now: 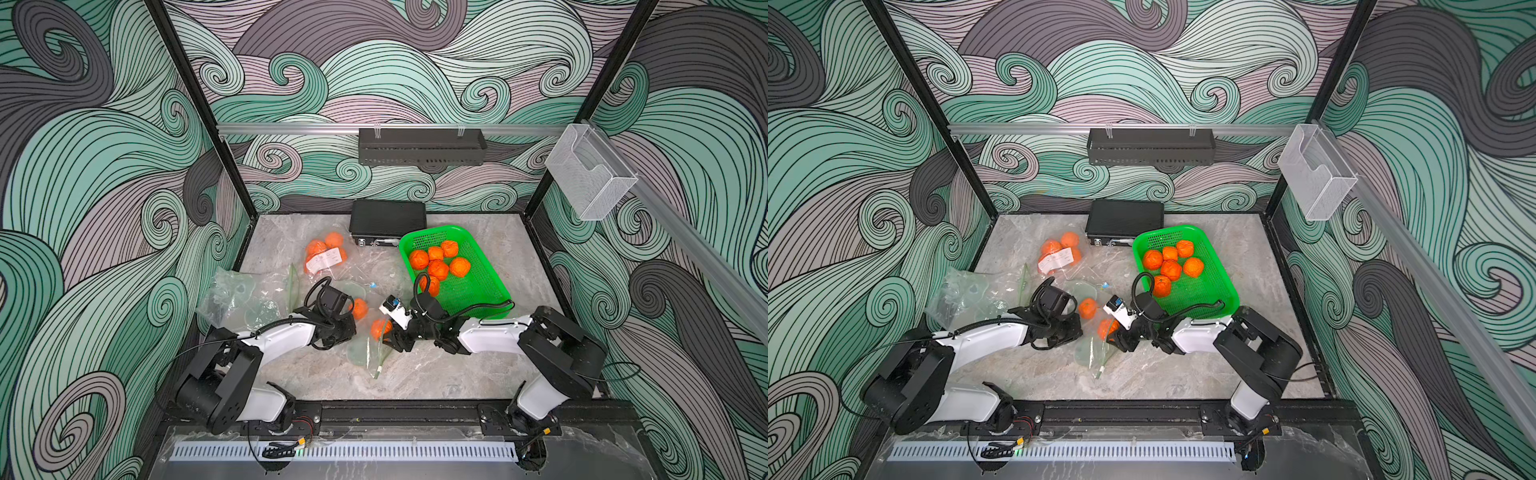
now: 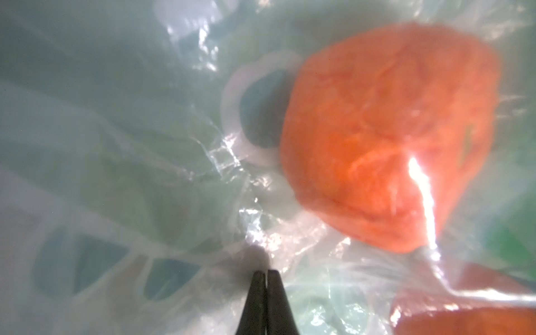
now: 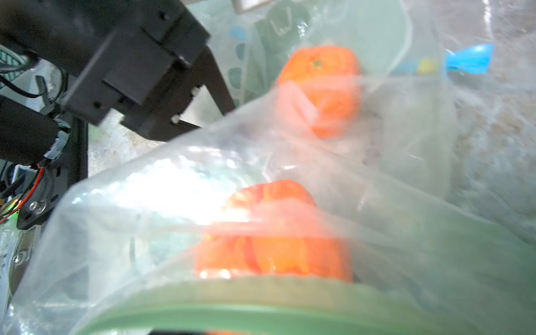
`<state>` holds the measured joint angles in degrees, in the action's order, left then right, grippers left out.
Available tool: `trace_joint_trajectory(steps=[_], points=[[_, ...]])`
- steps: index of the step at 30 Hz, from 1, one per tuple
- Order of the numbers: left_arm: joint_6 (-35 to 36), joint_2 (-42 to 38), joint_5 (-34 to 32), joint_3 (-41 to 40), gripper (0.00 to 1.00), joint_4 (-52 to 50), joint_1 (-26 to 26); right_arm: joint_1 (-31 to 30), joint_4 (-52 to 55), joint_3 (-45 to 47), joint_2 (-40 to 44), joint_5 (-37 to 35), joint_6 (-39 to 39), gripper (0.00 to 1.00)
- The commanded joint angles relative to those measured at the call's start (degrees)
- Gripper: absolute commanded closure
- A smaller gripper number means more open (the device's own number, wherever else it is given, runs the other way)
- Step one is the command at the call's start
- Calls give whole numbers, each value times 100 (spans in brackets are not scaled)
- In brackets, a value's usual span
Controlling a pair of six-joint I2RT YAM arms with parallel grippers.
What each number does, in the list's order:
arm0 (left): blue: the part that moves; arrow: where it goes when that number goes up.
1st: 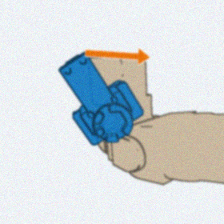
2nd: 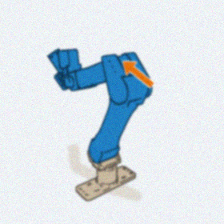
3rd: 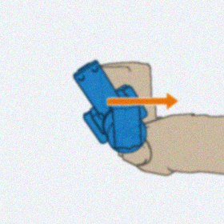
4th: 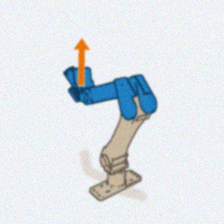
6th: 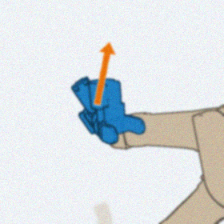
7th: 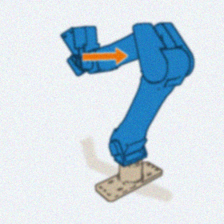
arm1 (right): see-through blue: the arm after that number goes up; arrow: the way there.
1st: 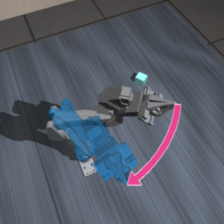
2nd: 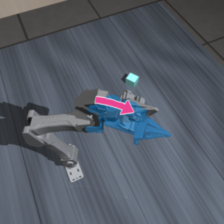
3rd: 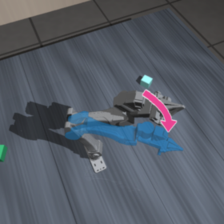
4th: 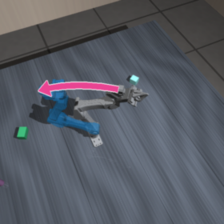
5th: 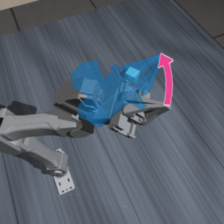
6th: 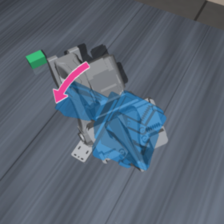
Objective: Open the zip-top bag and take out the orange
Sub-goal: Pick up the orange from the zipper food storage bag, then place the orange in the basket.
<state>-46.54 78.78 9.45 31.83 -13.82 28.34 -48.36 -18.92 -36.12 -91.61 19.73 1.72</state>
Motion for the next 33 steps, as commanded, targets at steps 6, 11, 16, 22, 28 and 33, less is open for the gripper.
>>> trace_joint_trajectory(steps=[6,11,16,22,28,33], points=[[6,-14,-585,-213,100,-592,14,67,1439,97,1199,-361,207,43],[-1,-82,-593,-213,100,-604,15,167,2579,-89,2165,-621,180,44],[-21,-85,-558,-222,100,-569,8,413,3555,-500,2872,-1312,321,42],[-4,-118,-532,-230,100,-568,3,1383,3888,-931,3139,-1807,587,41],[4,-179,-550,-230,100,-595,5,2276,4202,-1144,2645,-1803,998,42],[4,-133,-516,-230,100,-559,5,2478,4164,-1128,1976,-1623,1081,44]])
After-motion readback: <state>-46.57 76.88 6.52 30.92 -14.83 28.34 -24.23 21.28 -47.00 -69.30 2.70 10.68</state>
